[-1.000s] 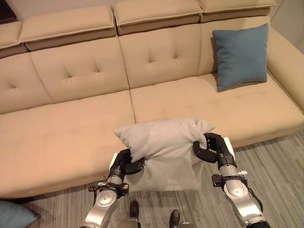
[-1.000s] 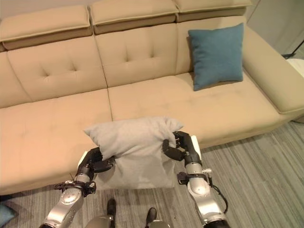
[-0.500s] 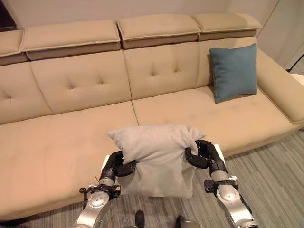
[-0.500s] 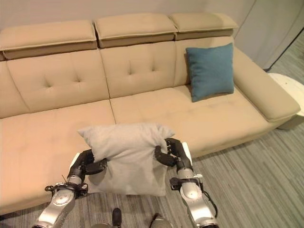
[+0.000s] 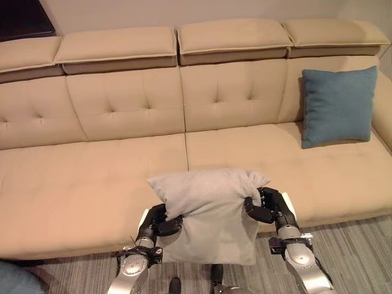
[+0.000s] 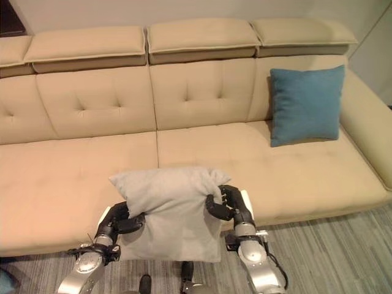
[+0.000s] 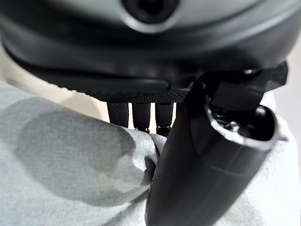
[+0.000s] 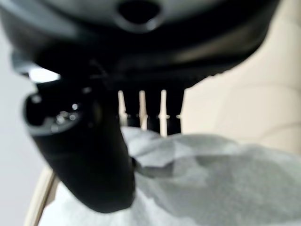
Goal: Pick up all the scattered cushions and arrange them neatly on the sofa.
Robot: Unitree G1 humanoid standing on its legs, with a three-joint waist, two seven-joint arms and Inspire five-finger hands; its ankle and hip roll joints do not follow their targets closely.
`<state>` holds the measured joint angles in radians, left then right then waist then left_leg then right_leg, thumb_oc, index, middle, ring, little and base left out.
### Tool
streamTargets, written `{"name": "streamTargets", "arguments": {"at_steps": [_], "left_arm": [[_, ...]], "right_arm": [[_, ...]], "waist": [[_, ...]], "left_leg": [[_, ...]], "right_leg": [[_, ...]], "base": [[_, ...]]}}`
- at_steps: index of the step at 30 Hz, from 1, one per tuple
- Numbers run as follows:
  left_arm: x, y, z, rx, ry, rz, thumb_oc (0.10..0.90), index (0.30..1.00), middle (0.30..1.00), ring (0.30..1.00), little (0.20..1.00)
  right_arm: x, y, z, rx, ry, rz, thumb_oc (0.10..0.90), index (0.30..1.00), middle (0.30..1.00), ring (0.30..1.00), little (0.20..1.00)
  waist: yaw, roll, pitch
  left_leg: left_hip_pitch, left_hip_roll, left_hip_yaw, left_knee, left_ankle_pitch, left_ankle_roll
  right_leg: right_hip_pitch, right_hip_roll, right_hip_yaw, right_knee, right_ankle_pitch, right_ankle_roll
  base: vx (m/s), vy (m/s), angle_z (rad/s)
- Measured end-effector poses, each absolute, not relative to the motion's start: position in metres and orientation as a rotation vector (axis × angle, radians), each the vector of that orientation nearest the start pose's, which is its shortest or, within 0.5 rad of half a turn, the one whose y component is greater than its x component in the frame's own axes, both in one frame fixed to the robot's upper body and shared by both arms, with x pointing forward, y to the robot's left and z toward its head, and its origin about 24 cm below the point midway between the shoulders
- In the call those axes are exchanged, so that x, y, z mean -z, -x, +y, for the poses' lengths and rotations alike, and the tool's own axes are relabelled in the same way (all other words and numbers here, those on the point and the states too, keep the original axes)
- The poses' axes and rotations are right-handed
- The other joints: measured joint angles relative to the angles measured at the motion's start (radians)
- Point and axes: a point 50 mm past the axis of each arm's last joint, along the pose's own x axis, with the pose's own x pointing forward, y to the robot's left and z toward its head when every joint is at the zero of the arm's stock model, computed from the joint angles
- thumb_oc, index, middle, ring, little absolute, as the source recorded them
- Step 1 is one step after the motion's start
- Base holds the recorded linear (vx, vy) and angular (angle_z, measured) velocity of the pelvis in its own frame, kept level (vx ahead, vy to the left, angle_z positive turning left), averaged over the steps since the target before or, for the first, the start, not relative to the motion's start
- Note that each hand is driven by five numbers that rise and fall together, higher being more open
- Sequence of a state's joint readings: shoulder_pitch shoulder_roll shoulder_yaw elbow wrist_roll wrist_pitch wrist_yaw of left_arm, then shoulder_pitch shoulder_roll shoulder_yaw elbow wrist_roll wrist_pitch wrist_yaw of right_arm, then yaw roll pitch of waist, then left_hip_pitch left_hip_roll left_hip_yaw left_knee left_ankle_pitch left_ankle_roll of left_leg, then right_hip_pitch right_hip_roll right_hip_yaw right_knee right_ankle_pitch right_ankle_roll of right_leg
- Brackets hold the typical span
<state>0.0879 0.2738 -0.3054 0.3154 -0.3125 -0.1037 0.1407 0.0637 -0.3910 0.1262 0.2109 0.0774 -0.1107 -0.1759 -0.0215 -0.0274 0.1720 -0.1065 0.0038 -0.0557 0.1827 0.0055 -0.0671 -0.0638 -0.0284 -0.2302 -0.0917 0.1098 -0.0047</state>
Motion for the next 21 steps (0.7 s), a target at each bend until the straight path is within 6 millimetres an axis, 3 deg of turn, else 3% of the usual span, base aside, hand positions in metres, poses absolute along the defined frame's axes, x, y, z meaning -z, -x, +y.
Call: {"name": "streamTargets", "arguments": {"at_steps": [1,2,6,8,10,12,13,14,16,18,19,20,21], "left_arm": [[0.046,-0.209,0.161,0.045,-0.012,0.364,0.400,0.300,0.300,0.300,0.300],[0.046,-0.209,0.162,0.045,-0.012,0.363,0.400,0.300,0.300,0.300,0.300],[0.045,-0.212,0.162,0.046,-0.018,0.356,0.400,0.300,0.300,0.300,0.300],[0.044,-0.214,0.162,0.046,-0.021,0.355,0.400,0.300,0.300,0.300,0.300],[0.050,-0.210,0.165,0.039,-0.027,0.382,0.400,0.300,0.300,0.300,0.300],[0.051,-0.210,0.165,0.041,-0.028,0.391,0.400,0.300,0.300,0.300,0.300],[0.050,-0.210,0.165,0.042,-0.029,0.387,0.400,0.300,0.300,0.300,0.300],[0.049,-0.211,0.167,0.041,-0.037,0.387,0.400,0.300,0.300,0.300,0.300],[0.041,-0.215,0.176,0.029,-0.058,0.356,0.400,0.300,0.300,0.300,0.300],[0.034,-0.221,0.189,0.001,-0.090,0.328,0.400,0.300,0.300,0.300,0.300],[0.033,-0.222,0.194,-0.003,-0.108,0.327,0.400,0.300,0.300,0.300,0.300],[0.032,-0.222,0.196,-0.010,-0.110,0.322,0.400,0.300,0.300,0.300,0.300],[0.030,-0.223,0.200,-0.031,-0.105,0.315,0.400,0.300,0.300,0.300,0.300]], "right_arm": [[-0.001,-0.230,-0.224,0.099,0.327,0.161,0.400,0.300,0.300,0.300,0.300],[-0.001,-0.230,-0.223,0.099,0.325,0.159,0.400,0.300,0.300,0.300,0.300],[-0.001,-0.230,-0.223,0.100,0.321,0.159,0.400,0.300,0.300,0.300,0.300],[-0.001,-0.231,-0.222,0.106,0.315,0.158,0.400,0.300,0.300,0.300,0.300],[0.001,-0.230,-0.219,0.096,0.310,0.166,0.400,0.300,0.300,0.300,0.300],[0.002,-0.228,-0.220,0.096,0.313,0.172,0.400,0.300,0.300,0.300,0.300],[0.001,-0.228,-0.219,0.094,0.311,0.170,0.400,0.300,0.300,0.300,0.300],[0.002,-0.227,-0.217,0.093,0.304,0.172,0.400,0.300,0.300,0.300,0.300],[-0.003,-0.225,-0.212,0.073,0.292,0.147,0.400,0.300,0.300,0.300,0.300],[-0.006,-0.233,-0.198,0.034,0.267,0.130,0.400,0.300,0.300,0.300,0.300],[-0.005,-0.232,-0.195,0.020,0.266,0.138,0.400,0.300,0.300,0.300,0.300],[-0.005,-0.233,-0.194,0.015,0.262,0.134,0.400,0.300,0.300,0.300,0.300],[-0.009,-0.237,-0.190,0.006,0.259,0.115,0.400,0.300,0.300,0.300,0.300]], "waist": [[-0.005,-0.003,0.003],[-0.007,-0.004,0.004],[-0.005,-0.024,0.016],[0.008,-0.039,0.027],[0.007,-0.016,0.028],[0.005,0.004,0.017],[0.006,0.014,0.016],[0.005,0.010,0.015],[-0.004,0.010,0.014],[0.009,0.007,0.016],[0.008,0.007,0.017],[0.015,0.006,0.018],[0.013,0.010,0.020]], "left_leg": [[-0.043,0.010,0.064,0.059,-0.014,-0.013],[-0.048,0.016,0.083,0.051,-0.017,-0.008],[-0.094,0.030,0.104,-0.038,-0.020,-0.003],[-0.143,0.051,0.104,-0.097,0.012,-0.038],[-0.143,0.081,0.102,-0.150,0.034,-0.015],[-0.095,0.070,0.100,-0.170,0.063,0.014],[-0.083,0.069,0.105,-0.183,0.114,0.023],[-0.067,0.055,0.119,-0.184,0.125,0.048],[-0.011,-0.033,0.161,-0.198,0.092,0.106],[-0.001,-0.040,0.180,-0.188,0.084,0.120],[0.027,-0.040,0.168,-0.190,0.065,0.145],[0.043,-0.040,0.163,-0.195,0.046,0.148],[0.070,-0.045,0.162,-0.225,0.044,0.142]], "right_leg": [[0.008,-0.002,-0.027,0.000,-0.015,-0.038],[0.010,0.000,-0.036,0.000,-0.019,-0.040],[0.011,0.002,-0.046,-0.001,-0.031,-0.053],[0.012,0.007,-0.041,-0.001,-0.036,-0.057],[0.044,0.030,-0.028,-0.001,-0.054,-0.033],[0.058,0.028,0.007,0.011,-0.072,-0.004],[0.056,0.026,0.025,0.029,-0.082,0.020],[0.054,0.006,0.046,0.061,-0.107,0.037],[-0.008,-0.102,0.088,0.268,-0.206,0.107],[-0.172,-0.139,0.133,0.597,-0.237,0.142],[-0.186,-0.143,0.135,0.653,-0.262,0.169],[-0.191,-0.142,0.135,0.642,-0.264,0.168],[-0.219,-0.139,0.156,0.556,-0.262,0.167]], "base": [[0.14,0.005,0.47],[0.17,0.011,0.44],[0.16,0.025,0.14],[0.27,0.137,-0.18],[0.35,0.219,-0.35],[0.23,0.210,-0.47],[0.18,0.182,-0.56],[0.08,0.121,-0.37],[0.10,0.227,-0.33],[0.13,0.117,-0.19],[0.20,0.049,0.09],[0.17,-0.018,0.14],[0.14,-0.079,0.06]]}}
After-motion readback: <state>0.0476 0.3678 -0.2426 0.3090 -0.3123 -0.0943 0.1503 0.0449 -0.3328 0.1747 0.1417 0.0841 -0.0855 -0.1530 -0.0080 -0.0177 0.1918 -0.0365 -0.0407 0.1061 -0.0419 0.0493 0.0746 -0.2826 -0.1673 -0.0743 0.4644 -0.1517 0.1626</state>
